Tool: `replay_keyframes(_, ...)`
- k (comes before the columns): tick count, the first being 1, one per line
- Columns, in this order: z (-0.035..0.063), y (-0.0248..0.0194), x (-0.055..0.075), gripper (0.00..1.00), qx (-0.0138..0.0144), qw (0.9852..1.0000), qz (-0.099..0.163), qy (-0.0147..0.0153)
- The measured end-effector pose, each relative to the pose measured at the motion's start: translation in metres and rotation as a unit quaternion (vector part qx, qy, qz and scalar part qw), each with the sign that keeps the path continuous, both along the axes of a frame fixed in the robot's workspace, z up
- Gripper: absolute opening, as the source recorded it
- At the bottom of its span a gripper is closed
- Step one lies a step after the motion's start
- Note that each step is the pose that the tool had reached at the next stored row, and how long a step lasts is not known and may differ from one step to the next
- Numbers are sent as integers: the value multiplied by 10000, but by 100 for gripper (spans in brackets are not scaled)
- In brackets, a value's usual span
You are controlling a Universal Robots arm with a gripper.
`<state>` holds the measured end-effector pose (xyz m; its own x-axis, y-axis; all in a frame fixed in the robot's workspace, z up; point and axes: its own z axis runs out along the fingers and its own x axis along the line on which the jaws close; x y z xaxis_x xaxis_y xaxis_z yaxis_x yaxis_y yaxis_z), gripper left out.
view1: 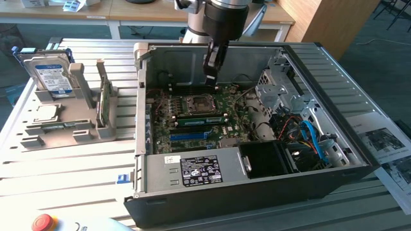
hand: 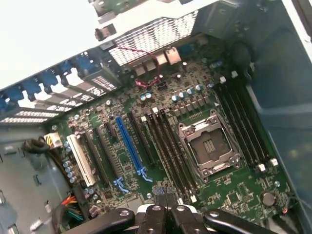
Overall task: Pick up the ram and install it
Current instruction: 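Press down the ram until it locks into place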
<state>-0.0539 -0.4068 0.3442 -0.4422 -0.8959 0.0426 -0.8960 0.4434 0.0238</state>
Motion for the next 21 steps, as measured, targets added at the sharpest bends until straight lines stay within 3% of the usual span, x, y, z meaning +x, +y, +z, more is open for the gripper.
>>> replay_keyframes(6,-1,0,0,11,0,9991,-420,0)
replay_keyframes(11,-2,0,0,11,0,9970,-772,0)
replay_keyframes(16,-4,0,0,11,0,9936,-1127,-1)
replay_keyframes(21,-6,0,0,11,0,9891,-1474,-2)
